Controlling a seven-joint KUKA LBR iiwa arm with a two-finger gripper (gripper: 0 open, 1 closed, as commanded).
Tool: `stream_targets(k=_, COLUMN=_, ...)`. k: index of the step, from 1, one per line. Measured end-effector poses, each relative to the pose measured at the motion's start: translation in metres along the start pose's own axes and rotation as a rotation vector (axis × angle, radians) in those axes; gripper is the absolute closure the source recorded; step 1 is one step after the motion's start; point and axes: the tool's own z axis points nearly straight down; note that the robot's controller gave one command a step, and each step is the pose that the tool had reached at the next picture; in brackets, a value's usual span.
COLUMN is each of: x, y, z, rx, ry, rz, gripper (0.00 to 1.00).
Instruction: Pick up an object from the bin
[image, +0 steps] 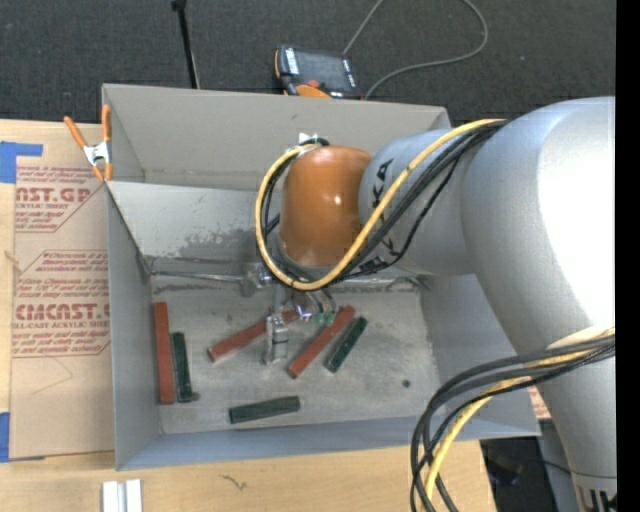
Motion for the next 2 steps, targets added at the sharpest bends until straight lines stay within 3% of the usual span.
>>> stream_targets(k=1, x=0.001, y=0.004, z=-0.003, rx=-0.004, ry=0.003, rz=-0.004, gripper=1.0)
stream_targets(k=2, x=0.01, y=0.036, z=-0.187, rx=-0.002, ry=-0.005, rz=-0.516, gripper=1.0)
